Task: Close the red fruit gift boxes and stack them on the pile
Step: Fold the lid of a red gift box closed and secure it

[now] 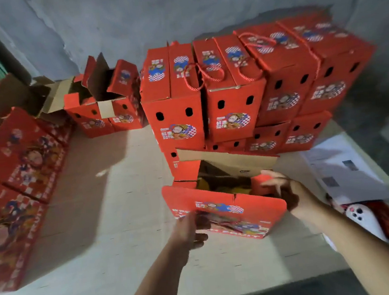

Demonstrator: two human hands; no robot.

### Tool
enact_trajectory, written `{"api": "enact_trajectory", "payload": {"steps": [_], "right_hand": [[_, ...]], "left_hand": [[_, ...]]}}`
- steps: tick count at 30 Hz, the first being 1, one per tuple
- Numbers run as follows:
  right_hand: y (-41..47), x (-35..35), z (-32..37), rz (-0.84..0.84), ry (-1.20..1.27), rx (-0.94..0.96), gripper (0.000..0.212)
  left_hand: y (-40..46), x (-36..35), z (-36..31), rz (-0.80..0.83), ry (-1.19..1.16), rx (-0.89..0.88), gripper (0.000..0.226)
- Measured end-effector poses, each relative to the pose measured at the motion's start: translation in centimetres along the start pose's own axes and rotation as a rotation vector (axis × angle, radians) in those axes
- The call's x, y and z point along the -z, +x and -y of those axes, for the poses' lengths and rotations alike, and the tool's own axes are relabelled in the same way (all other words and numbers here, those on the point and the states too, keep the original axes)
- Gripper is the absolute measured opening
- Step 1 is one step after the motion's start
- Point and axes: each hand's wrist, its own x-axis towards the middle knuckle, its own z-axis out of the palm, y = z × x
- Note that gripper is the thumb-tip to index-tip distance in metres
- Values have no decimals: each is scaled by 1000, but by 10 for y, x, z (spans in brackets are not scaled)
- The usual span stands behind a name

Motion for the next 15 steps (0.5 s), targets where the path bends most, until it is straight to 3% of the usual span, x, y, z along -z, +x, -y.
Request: {"api": "enact_trajectory", "payload": {"steps": [3,5,6,9,12,15], "right_hand": [[0,-9,-1,-97,11,16,10],[2,-24,-5,-230,-127,60,13],[1,-32,-6,-277,-223,79,18],[-4,-40,-1,-335,-312,42,77],[-8,-44,4,-239,-186,-38,76],[-5,-45,-2,-121,-41,-37,74]], "left_hand": [[11,34,-7,-346,-222,-93,32],[19,46,-21,-426,-264,-263,31],[21,47,-28,-375,-259,-338,33],[28,47,-31,-139,-152,-484,53],[33,53,-21,-15,-36,-528,62],[31,63,-10,45,0,-501,54]]}}
